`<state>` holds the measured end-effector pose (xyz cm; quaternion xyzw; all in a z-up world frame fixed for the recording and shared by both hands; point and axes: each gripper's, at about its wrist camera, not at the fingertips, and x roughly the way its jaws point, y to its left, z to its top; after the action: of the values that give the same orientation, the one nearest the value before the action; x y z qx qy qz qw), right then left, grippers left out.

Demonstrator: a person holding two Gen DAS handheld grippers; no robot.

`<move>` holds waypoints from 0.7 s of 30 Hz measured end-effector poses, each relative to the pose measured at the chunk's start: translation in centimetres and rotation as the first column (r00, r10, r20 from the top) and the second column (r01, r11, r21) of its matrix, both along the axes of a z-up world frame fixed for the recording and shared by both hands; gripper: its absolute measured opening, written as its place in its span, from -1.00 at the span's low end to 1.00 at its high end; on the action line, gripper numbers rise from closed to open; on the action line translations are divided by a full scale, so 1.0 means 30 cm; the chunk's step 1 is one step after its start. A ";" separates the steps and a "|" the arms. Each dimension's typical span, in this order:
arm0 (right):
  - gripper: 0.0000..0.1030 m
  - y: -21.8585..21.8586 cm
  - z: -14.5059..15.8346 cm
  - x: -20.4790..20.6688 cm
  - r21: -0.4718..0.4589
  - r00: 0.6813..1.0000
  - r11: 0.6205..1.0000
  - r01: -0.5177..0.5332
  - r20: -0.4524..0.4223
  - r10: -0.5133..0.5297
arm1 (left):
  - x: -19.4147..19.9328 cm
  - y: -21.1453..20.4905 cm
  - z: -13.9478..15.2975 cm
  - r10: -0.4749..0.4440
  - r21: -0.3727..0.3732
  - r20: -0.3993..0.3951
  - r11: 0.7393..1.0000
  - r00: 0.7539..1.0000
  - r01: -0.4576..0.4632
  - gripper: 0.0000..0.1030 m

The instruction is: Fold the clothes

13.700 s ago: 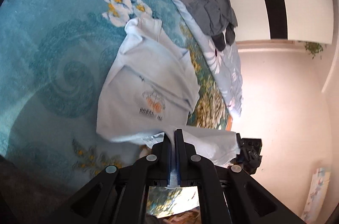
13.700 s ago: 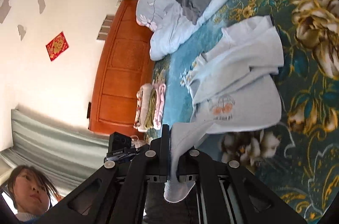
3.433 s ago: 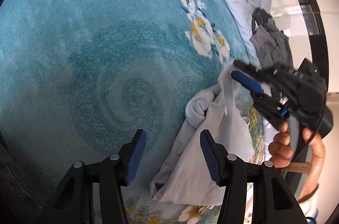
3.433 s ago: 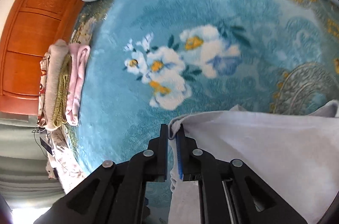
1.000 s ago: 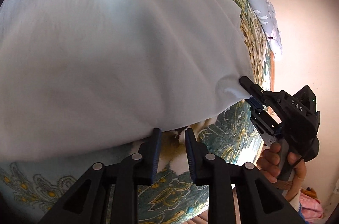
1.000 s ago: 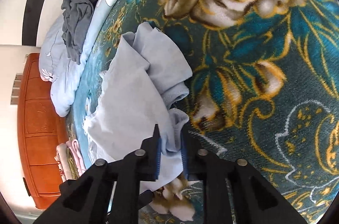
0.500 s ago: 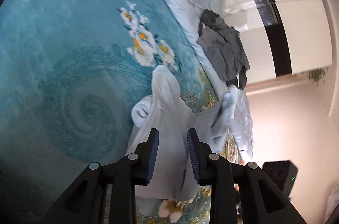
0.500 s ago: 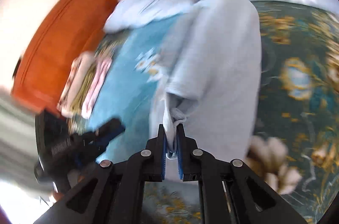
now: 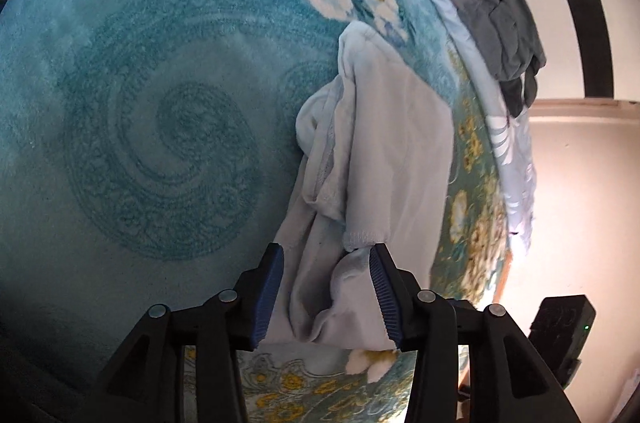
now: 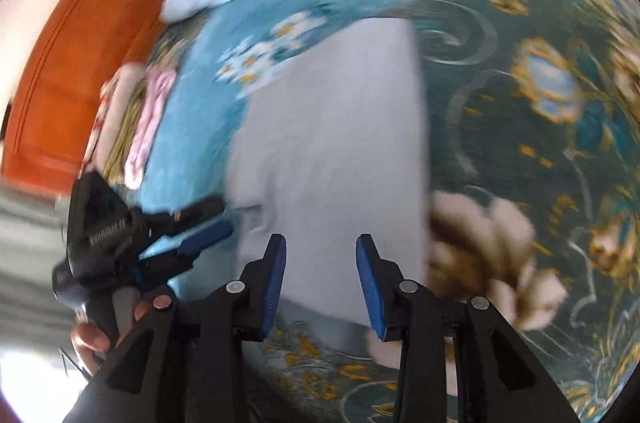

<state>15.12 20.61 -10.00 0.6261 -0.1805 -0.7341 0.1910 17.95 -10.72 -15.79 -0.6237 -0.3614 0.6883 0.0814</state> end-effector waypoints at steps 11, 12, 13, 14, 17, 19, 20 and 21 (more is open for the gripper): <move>-0.02 0.073 -0.129 0.029 -0.031 0.992 0.998 0.058 0.117 -0.054 | 0.049 -0.099 0.020 0.204 -0.006 -0.043 0.979 0.978 -0.205 -0.07; -0.01 0.067 -0.143 0.029 -0.029 0.991 0.998 0.050 0.122 -0.046 | 0.056 -0.114 0.015 0.228 0.044 -0.043 0.973 0.973 -0.226 -0.06; -0.01 0.062 -0.157 0.028 -0.026 0.991 0.999 0.046 0.128 -0.043 | 0.061 -0.123 0.010 0.245 0.088 -0.041 0.967 0.969 -0.240 -0.06; -0.01 0.059 -0.171 0.026 -0.027 0.989 0.998 0.049 0.138 -0.045 | 0.060 -0.122 0.005 0.247 0.121 -0.037 0.963 0.968 -0.241 -0.03; -0.01 0.057 -0.197 0.021 -0.043 0.985 0.997 0.068 0.159 -0.060 | 0.024 -0.108 0.000 0.229 0.161 -0.046 0.962 0.972 -0.219 0.32; -0.01 0.060 -0.198 0.019 -0.053 0.986 0.997 0.065 0.155 -0.056 | -0.033 -0.099 0.002 0.216 0.158 -0.061 0.966 0.975 -0.204 0.42; -0.01 0.061 -0.198 0.018 -0.054 0.987 0.997 0.062 0.153 -0.053 | -0.060 -0.098 -0.005 0.208 0.146 -0.054 0.969 0.977 -0.199 0.54; -0.01 0.061 -0.198 0.016 -0.055 0.987 0.997 0.060 0.152 -0.051 | -0.087 -0.097 -0.012 0.201 0.134 -0.047 0.972 0.978 -0.193 0.59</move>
<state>15.59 22.44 -15.96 0.6683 -0.2337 -0.6842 0.1750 15.34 -13.62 -16.13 -0.5571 -0.4625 0.6868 0.0635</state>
